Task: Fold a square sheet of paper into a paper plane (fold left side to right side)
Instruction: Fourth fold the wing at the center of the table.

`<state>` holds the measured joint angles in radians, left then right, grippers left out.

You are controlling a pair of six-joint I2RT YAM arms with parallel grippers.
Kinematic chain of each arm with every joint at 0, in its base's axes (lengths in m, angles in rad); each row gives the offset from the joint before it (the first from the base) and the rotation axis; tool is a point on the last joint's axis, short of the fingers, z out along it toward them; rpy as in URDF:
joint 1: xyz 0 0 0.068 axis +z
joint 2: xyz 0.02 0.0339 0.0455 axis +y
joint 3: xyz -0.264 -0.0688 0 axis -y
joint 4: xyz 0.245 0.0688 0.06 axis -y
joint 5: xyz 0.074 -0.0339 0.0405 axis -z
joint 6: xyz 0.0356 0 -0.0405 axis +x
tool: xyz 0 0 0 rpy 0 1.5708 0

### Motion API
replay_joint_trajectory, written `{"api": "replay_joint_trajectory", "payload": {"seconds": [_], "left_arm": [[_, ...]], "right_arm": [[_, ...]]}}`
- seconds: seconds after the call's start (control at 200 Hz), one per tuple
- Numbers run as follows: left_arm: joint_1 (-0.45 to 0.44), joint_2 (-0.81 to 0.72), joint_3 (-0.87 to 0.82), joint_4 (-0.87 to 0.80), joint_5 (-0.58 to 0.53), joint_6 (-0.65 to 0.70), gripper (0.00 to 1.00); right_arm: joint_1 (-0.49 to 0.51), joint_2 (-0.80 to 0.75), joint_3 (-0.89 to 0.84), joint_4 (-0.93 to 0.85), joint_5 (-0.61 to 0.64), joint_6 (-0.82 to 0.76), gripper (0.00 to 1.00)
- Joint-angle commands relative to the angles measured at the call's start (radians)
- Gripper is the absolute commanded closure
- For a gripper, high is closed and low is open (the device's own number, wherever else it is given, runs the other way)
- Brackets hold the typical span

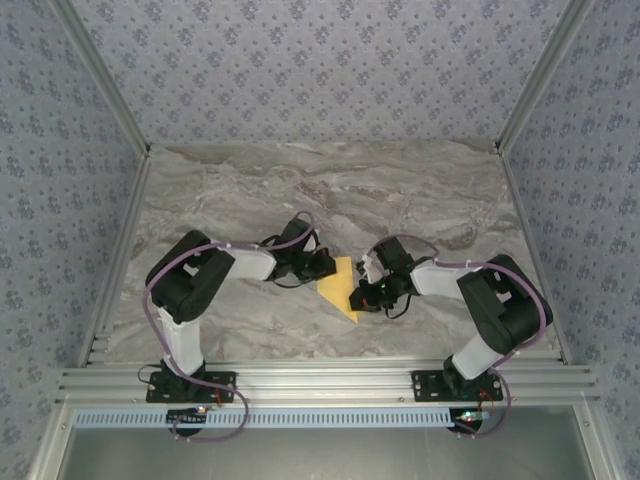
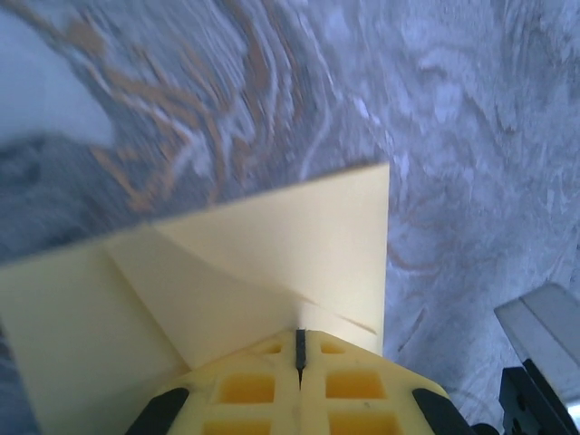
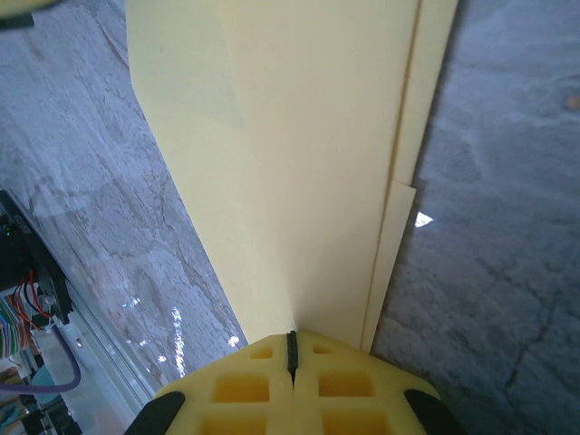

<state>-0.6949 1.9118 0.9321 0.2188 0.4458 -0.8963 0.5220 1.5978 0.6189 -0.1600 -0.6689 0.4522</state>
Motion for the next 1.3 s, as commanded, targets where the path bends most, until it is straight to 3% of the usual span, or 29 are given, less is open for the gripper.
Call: {"api": "replay_joint_trajectory", "payload": {"seconds": [0.0, 0.5, 0.779, 1.019, 1.134, 1.294], "left_arm": [[0.068, 0.048, 0.023, -0.051, -0.083, 0.069, 0.97], [0.199, 0.086, 0.099, -0.053, -0.004, 0.123, 0.93], [0.219, -0.04, 0.102, -0.074, 0.024, 0.128, 0.85], [0.153, -0.304, -0.143, 0.023, -0.052, 0.04, 0.7], [0.066, -0.388, -0.227, 0.05, -0.114, -0.005, 0.61], [-0.025, -0.377, -0.248, 0.072, -0.16, -0.045, 0.57]], "right_arm": [[-0.002, 0.057, -0.057, -0.189, 0.224, -0.023, 1.0], [0.006, 0.046, -0.067, -0.153, 0.184, -0.015, 1.0], [0.031, -0.018, -0.058, -0.032, 0.068, 0.018, 1.0], [0.032, -0.211, -0.067, 0.103, 0.048, 0.071, 0.68], [0.025, -0.334, -0.075, 0.11, 0.12, 0.072, 0.53], [0.019, -0.506, -0.077, 0.015, 0.271, 0.036, 0.36]]}}
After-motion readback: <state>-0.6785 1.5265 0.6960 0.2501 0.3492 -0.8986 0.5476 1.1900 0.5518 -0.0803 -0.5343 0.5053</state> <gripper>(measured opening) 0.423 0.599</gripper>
